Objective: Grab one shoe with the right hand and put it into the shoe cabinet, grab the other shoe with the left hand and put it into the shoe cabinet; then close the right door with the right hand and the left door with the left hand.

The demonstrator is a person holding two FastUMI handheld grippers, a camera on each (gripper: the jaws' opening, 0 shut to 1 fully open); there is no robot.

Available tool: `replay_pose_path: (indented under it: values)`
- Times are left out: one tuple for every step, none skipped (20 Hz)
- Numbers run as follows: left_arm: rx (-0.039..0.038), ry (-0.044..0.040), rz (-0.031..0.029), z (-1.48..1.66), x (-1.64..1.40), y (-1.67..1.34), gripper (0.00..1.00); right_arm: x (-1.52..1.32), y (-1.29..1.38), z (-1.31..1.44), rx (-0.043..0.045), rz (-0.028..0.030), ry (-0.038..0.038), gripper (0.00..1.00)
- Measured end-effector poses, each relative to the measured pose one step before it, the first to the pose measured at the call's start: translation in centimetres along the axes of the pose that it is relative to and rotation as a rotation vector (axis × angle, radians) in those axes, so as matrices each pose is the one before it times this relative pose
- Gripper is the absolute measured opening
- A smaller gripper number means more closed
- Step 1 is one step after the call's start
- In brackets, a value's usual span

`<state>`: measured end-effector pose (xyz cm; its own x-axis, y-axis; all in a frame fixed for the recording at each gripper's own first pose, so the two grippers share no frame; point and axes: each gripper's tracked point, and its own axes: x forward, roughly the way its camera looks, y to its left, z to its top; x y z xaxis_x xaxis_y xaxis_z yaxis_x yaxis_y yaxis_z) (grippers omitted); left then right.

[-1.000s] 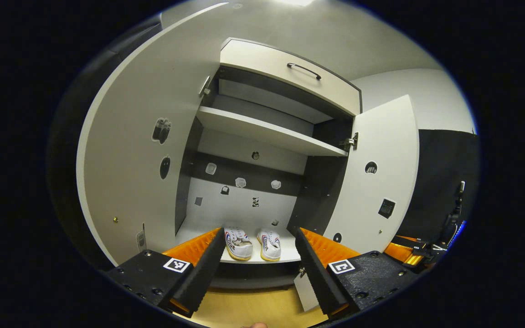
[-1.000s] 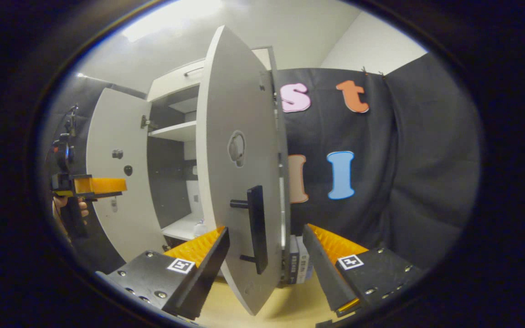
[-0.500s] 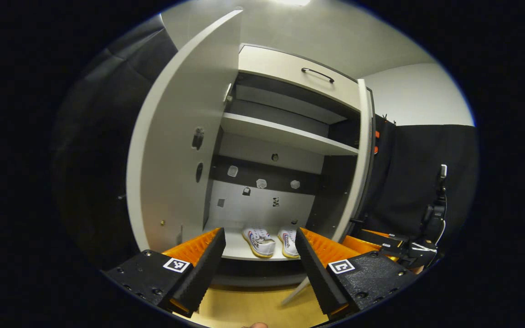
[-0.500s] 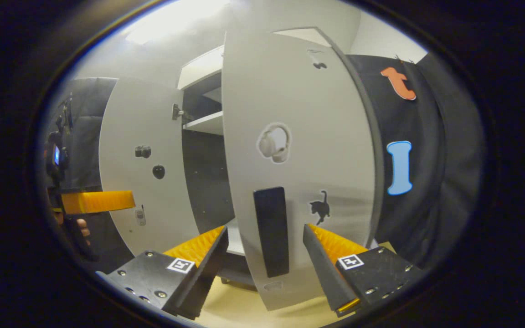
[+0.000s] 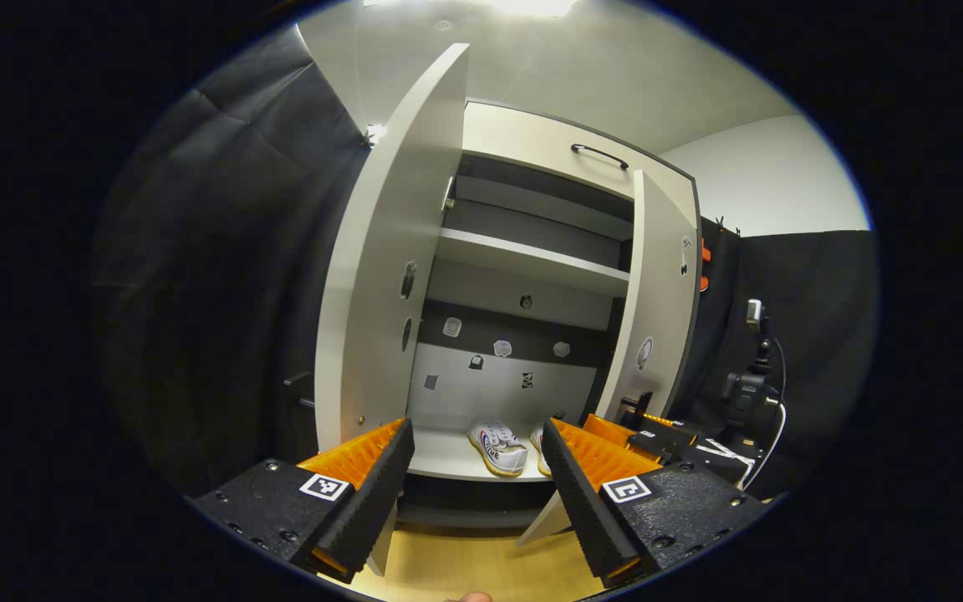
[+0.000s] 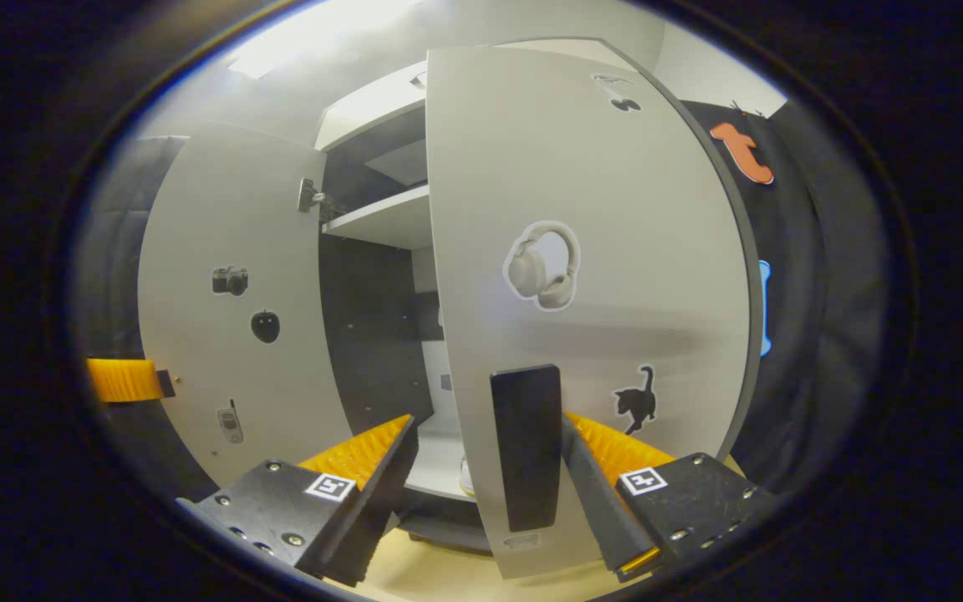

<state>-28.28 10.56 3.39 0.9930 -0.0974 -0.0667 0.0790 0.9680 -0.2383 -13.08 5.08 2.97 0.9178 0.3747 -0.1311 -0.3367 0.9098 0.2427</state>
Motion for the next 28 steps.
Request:
replay_pose_path:
  values:
    - [-0.00555, -0.00371, 0.00338, 0.108, 0.035, 0.033, 0.95, 0.458, 0.087, -0.123, -0.00495, -0.00378, -0.00082, 0.94]
    - [-0.00505, -0.00556, 0.00605, 0.183, -0.095, 0.129, 0.95, 0.577, 0.032, -0.005, -0.00419, -0.00677, -0.00063, 0.94]
    - [-0.00317, -0.00455, 0.00854, 0.067, -0.106, 0.115, 0.95, 0.538, -0.042, -0.003, -0.00395, -0.00527, 0.00045, 0.94]
    - [-0.00236, -0.00307, 0.01028, 0.094, -0.138, 0.171, 0.94, 0.476, 0.064, 0.051, -0.00336, -0.00413, -0.00089, 0.99]
    - [-0.00274, -0.00282, 0.01196, 0.084, -0.262, 0.163, 0.94, 0.162, -0.014, -0.112, -0.0021, -0.00281, 0.00108, 0.99]
    - [-0.00382, -0.0013, 0.00966, 0.159, -0.283, 0.257, 0.94, 0.296, -0.056, -0.08, -0.00221, -0.0025, -0.00339, 0.99]
    - [-0.00283, -0.00038, 0.01354, 0.439, -0.659, 0.512, 0.94, 0.312, -0.041, 0.025, -0.00132, -0.00188, -0.00316, 0.99]
    - [-0.00065, -0.00455, 0.01558, 0.159, -0.643, 0.747, 0.94, 0.263, 0.049, 0.041, -0.00105, 0.00006, -0.00266, 0.99]
    - [0.00193, -0.00864, 0.01692, 0.315, -0.862, 0.929, 0.94, 0.188, -0.071, 0.005, -0.00027, -0.00006, 0.00052, 0.99]
    - [0.00439, -0.00848, 0.02305, 0.373, -0.98, 1.153, 0.94, 0.236, -0.032, 0.011, -0.00187, -0.00144, -0.00057, 0.99]
    - [0.00456, -0.00839, 0.02734, 0.71, -1.041, 1.298, 0.94, 0.237, 0.029, 0.014, -0.00328, -0.00225, 0.00099, 0.99]
    - [0.00393, -0.00221, 0.02788, 0.398, -0.486, 1.227, 0.95, 0.206, -0.004, -0.016, -0.00387, -0.00158, -0.00181, 0.99]
    - [0.00567, -0.00079, 0.02508, -0.037, -0.015, 1.066, 0.95, 0.187, 0.074, -0.06, -0.00378, -0.00053, -0.00056, 0.94]
    - [0.00828, -0.0013, 0.02579, -0.013, 0.07, 1.043, 0.95, 0.212, -0.073, 0.031, -0.00331, -0.00201, 0.00058, 0.99]
    - [0.0113, -0.00259, 0.02539, -0.103, 0.175, 1.09, 0.95, 0.151, -0.006, -0.007, -0.00208, -0.00243, 0.00003, 0.99]
    - [0.01232, -0.00458, 0.02499, 0.057, 0.083, 1.178, 0.95, 0.109, 0.006, -0.01, -0.00149, -0.00075, 0.00134, 0.99]
    - [0.01099, -0.00288, 0.0234, -0.115, 0.245, 0.987, 0.95, -0.045, 0.011, -0.038, 0.00141, 0.00111, -0.00059, 0.99]
    - [0.00876, -0.00684, 0.01612, 0.105, 0.352, 0.788, 0.95, 0.017, -0.026, -0.005, 0.00151, 0.00107, 0.00026, 0.99]
    - [0.00818, -0.00058, 0.00804, -0.091, 0.389, 0.568, 0.94, 0.038, -0.077, 0.008, 0.00061, -0.00119, -0.00062, 0.99]
    - [0.00594, 0.00596, 0.0009, -0.267, 0.382, 0.306, 0.94, 0.023, 0.004, 0.011, 0.00112, -0.00146, -0.00016, 0.99]
    - [0.00268, 0.00493, -0.0066, -0.189, 0.382, 0.198, 0.94, -0.072, 0.036, -0.01, 0.0031, 0.00156, 0.00117, 0.99]
    - [-0.00101, 0.00573, -0.01351, -0.281, 0.5, -0.118, 0.94, -0.109, -0.081, -0.076, 0.00739, -0.00087, 0.0068, 0.99]
    - [-0.00156, 0.00717, -0.01402, -0.451, 0.551, -0.263, 0.95, -0.235, -0.146, 0.037, 0.01198, -0.00213, 0.00058, 0.99]
    - [-0.00013, 0.00816, -0.01551, -0.367, 0.631, -0.24, 0.95, -0.352, -0.194, 0.177, 0.00852, -0.00338, -0.00747, 0.99]
    - [0.00944, 0.0062, 0.0043, -0.356, 0.883, 0.064, 0.95, -0.765, -0.422, 0.166, 0.00292, -0.00752, -0.01037, 0.99]
    - [0.01682, 0.00637, 0.00202, -0.516, 0.932, 0.089, 0.94, -0.72, -0.485, 0.237, -0.00134, -0.00797, -0.0085, 0.99]
    - [0.00924, 0.00142, -0.00415, -0.306, 0.714, -0.171, 0.94, -0.727, -0.574, 0.306, -0.00227, -0.0096, -0.00944, 0.99]
    - [0.0014, 0.0015, -0.00767, -0.3, 1.009, -0.392, 0.89, -0.69, -0.58, 0.294, -0.00219, -0.00844, -0.00729, 0.99]
